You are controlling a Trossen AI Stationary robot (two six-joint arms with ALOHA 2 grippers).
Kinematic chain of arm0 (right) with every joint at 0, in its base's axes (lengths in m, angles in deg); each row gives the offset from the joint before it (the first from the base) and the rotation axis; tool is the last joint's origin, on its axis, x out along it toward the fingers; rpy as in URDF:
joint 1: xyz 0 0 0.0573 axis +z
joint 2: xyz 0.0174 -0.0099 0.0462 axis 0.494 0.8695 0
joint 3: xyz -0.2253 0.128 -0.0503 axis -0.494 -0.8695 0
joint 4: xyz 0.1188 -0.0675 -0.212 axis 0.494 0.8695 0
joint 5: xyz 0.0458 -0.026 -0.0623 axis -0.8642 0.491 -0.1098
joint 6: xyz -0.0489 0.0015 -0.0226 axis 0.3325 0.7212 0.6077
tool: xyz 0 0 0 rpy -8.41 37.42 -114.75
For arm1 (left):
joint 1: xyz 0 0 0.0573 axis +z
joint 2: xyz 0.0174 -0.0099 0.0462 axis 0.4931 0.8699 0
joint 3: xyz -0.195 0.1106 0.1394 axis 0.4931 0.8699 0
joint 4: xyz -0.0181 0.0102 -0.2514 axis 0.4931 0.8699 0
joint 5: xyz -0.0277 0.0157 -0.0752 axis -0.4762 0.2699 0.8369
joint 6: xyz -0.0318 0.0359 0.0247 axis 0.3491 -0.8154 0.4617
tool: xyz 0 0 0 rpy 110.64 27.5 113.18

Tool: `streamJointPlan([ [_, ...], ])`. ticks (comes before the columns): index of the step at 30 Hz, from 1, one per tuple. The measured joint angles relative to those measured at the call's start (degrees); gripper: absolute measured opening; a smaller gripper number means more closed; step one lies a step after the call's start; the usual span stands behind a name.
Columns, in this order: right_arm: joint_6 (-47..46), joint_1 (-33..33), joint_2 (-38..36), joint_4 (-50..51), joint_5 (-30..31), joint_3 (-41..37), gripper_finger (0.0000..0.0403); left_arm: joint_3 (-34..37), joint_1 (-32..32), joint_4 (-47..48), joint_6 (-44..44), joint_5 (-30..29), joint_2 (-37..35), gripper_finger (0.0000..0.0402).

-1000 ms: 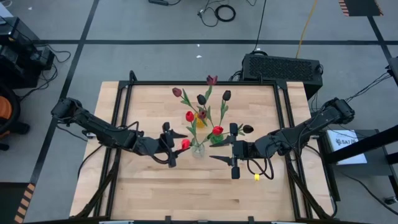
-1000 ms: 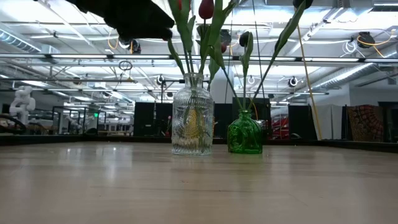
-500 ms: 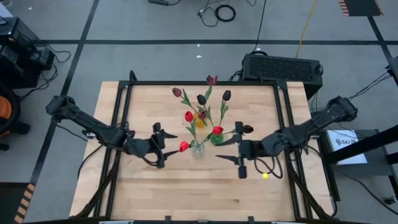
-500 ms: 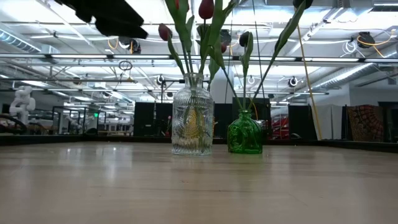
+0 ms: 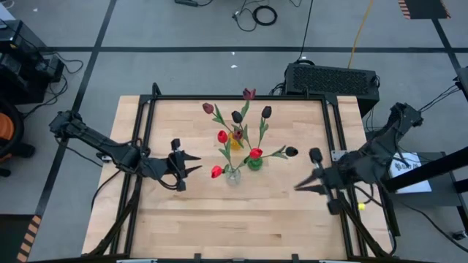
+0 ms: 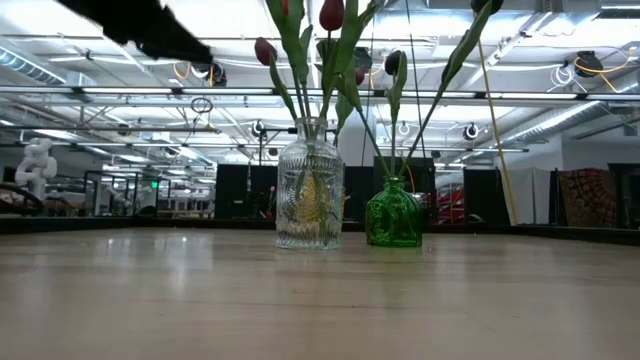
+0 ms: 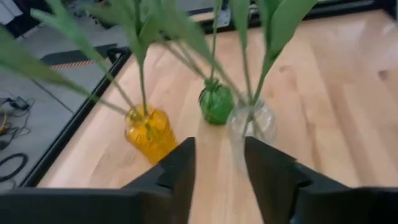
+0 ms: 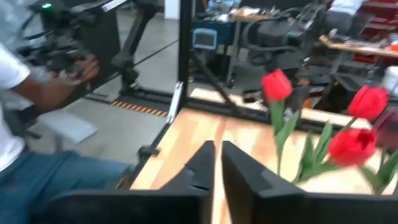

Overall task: Sort flowers into vase by color
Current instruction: Return to Home Position

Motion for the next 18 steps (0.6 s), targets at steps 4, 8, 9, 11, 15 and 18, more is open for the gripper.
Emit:
streamJointPlan([
  [4,-4.5,5.9,-4.1,2.8,2.1,-4.4,0.0009,4.0,0.8,-0.5,0.9,-1.0,-2.2,0.0091],
  [8,-9.3,9.6,-6.3,2.0,5.5,-9.9,0.0004,5.1,1.4,5.5,6.2,-5.4,-2.8,0.0053],
  [9,-10.0,10.2,-6.5,1.6,7.2,-11.5,0.0003,5.1,1.6,7.5,6.6,-5.6,-2.7,0.0048],
  [11,-10.3,10.7,-6.7,-1.3,10.1,-15.1,0.0002,5.1,1.5,8.2,9.3,-5.1,-2.4,0.0040],
  [15,-8.7,10.0,-6.6,-14.5,9.2,-24.6,0.0001,5.1,1.5,4.4,12.9,-5.8,-2.2,0.0033],
  [18,-8.4,7.8,-6.6,-27.2,7.2,-32.8,0.0001,5.1,1.5,-0.2,5.4,-4.6,-2.2,0.0026],
])
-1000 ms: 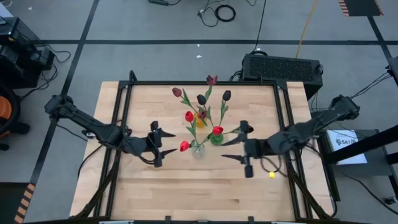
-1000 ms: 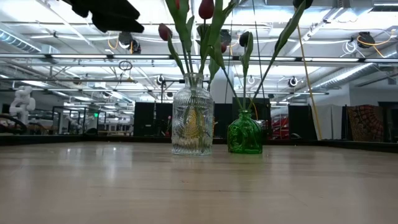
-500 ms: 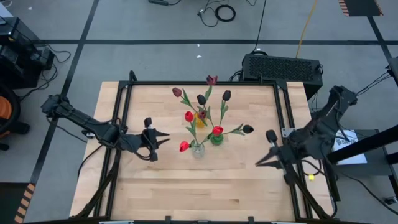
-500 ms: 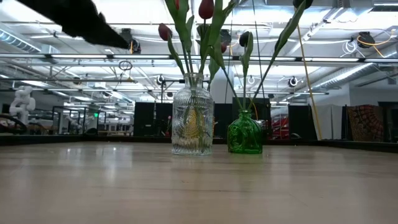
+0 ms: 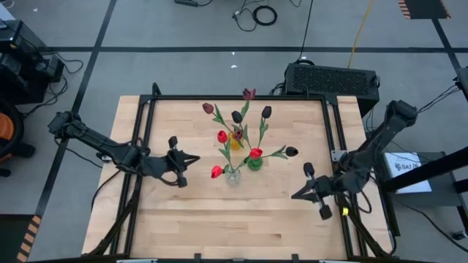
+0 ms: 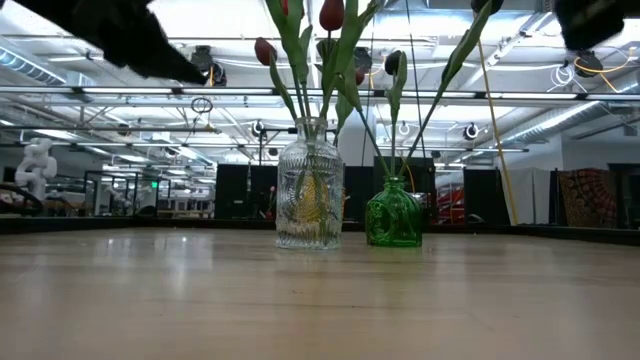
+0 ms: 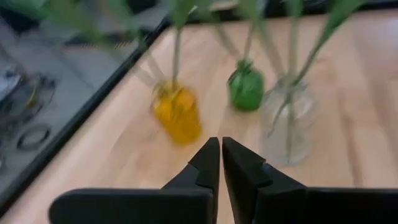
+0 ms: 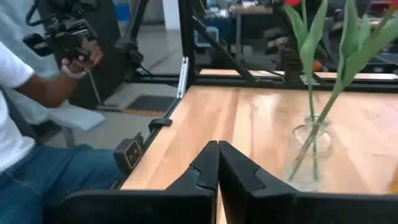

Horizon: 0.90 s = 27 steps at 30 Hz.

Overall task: Sort flowers into vase by color
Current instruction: Return to Home Position

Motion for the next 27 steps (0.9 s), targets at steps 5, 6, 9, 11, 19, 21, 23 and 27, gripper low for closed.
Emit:
streamJointPlan([
  [5,1.8,-5.2,0.0,-17.7,-7.8,-11.3,0.0001,0.0,1.2,-9.4,-10.0,7.1,0.0,0.0008],
  [6,2.1,-6.5,0.0,-20.1,-9.2,-13.1,0.0001,0.0,1.7,-10.4,-11.0,9.0,0.0,0.0005],
  [9,2.4,-10.6,0.1,-24.9,-13.1,-16.7,0.0000,0.9,3.4,-13.1,-13.1,13.9,0.0,0.0004],
  [11,2.9,-13.5,0.1,-26.6,-15.7,-18.0,0.0000,3.4,4.7,-17.4,-14.4,15.6,0.0,0.0004],
  [19,4.8,-25.9,0.1,-28.3,-29.6,-18.6,0.0000,13.4,9.4,-34.4,-15.3,20.6,0.0,0.0004],
  [21,4.8,-29.0,0.1,-28.2,-32.0,-18.6,0.0000,15.4,10.2,-37.5,-15.3,22.2,0.0,0.0004],
  [23,5.0,-31.4,0.1,-28.2,-33.1,-18.6,0.0000,17.4,10.7,-41.1,-15.1,23.6,0.0,0.0004],
  [27,5.1,-34.7,0.1,-28.0,-37.6,-18.6,0.0000,20.9,11.5,-47.2,-13.8,25.5,-0.1,0.0004],
])
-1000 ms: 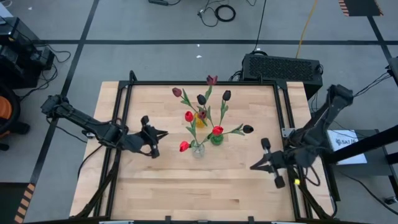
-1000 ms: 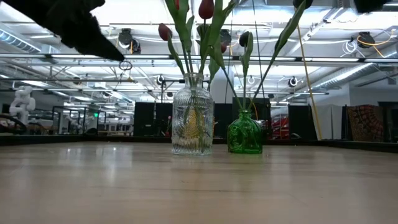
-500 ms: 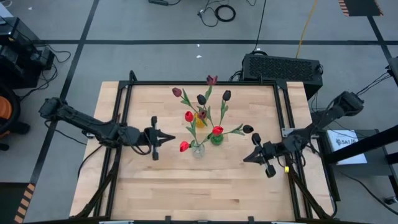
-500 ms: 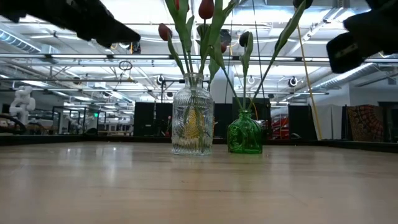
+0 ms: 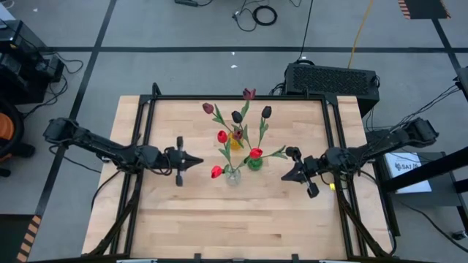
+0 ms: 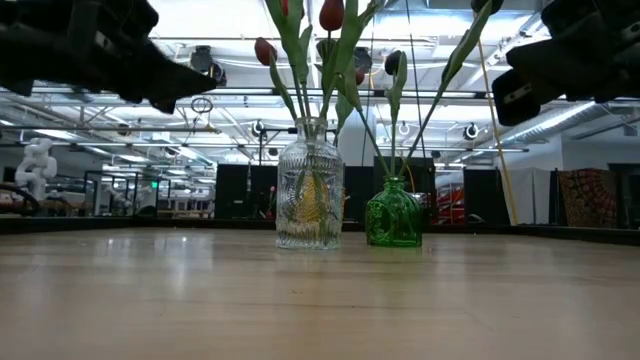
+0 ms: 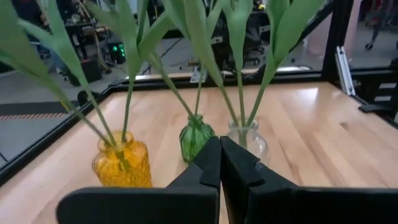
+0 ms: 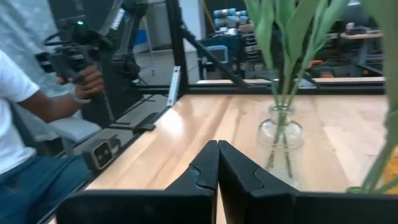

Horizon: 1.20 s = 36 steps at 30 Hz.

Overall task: Sort flowers into vase by color
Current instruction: Return to Home Position

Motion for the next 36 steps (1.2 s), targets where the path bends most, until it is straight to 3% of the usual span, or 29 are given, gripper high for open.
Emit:
streamJointPlan([
  [14,-1.0,-0.7,-0.1,-3.4,-0.7,-4.4,0.0000,9.6,0.5,-7.2,1.5,2.1,-5.0,0.0004],
  [26,-0.4,-0.7,-0.8,-2.5,-0.5,-4.6,0.0000,9.8,0.5,-5.6,-1.6,6.3,-11.8,0.0004],
  [36,0.1,-0.7,-10.6,5.3,-0.8,-4.5,0.0000,9.9,2.8,2.0,-3.2,10.2,-21.9,0.0004],
])
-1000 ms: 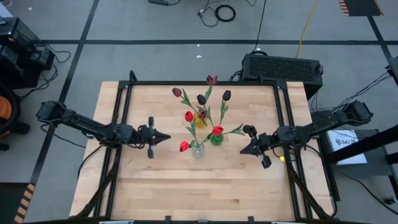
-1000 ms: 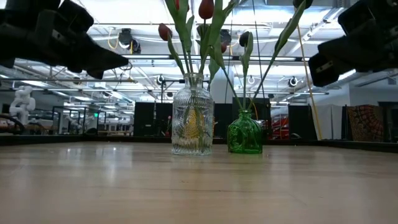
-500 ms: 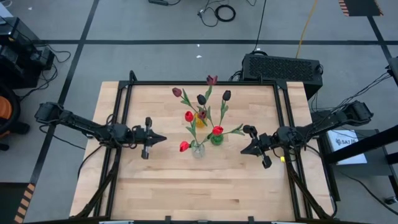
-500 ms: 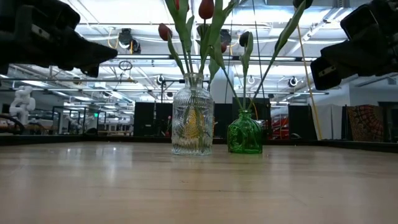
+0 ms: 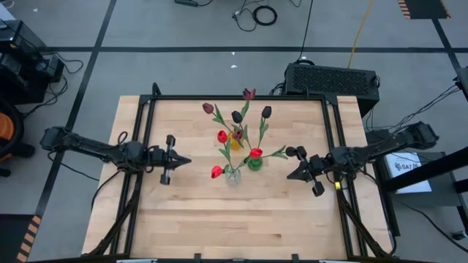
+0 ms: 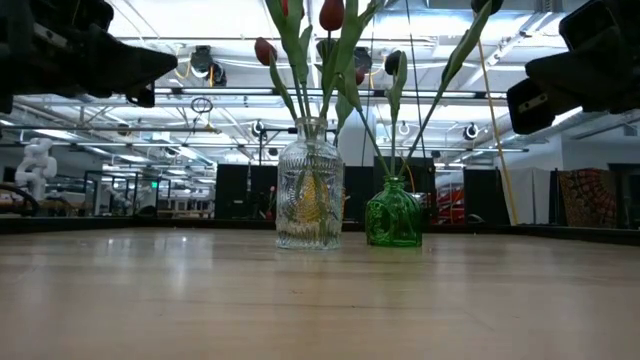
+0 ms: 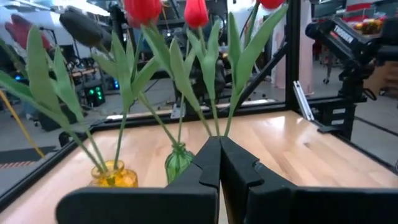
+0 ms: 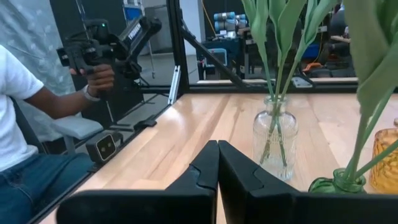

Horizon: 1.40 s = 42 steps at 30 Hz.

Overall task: Sort flowers into vase by color
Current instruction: Return to Home Position

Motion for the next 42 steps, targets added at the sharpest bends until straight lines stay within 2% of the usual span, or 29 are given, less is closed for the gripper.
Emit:
streamJointPlan([
  [8,-0.2,0.0,-13.4,11.9,-0.1,0.0,0.0000,0.0,3.2,7.2,0.1,1.3,-5.5,0.0004],
  [18,0.9,0.0,-28.2,23.6,0.0,0.0,0.0000,0.0,9.2,10.5,1.7,9.1,-7.7,0.0004],
  [24,2.2,0.0,-36.0,28.3,0.0,0.0,0.0000,0.0,13.4,13.2,1.7,11.8,-9.1,0.0004],
  [31,2.3,0.0,-36.4,30.8,0.4,0.2,0.0000,0.1,18.1,15.3,3.3,17.4,-12.1,0.0004],
  [42,2.0,0.0,-36.4,30.9,0.5,0.2,0.0000,0.1,22.7,20.8,5.2,21.7,-19.6,0.0004],
])
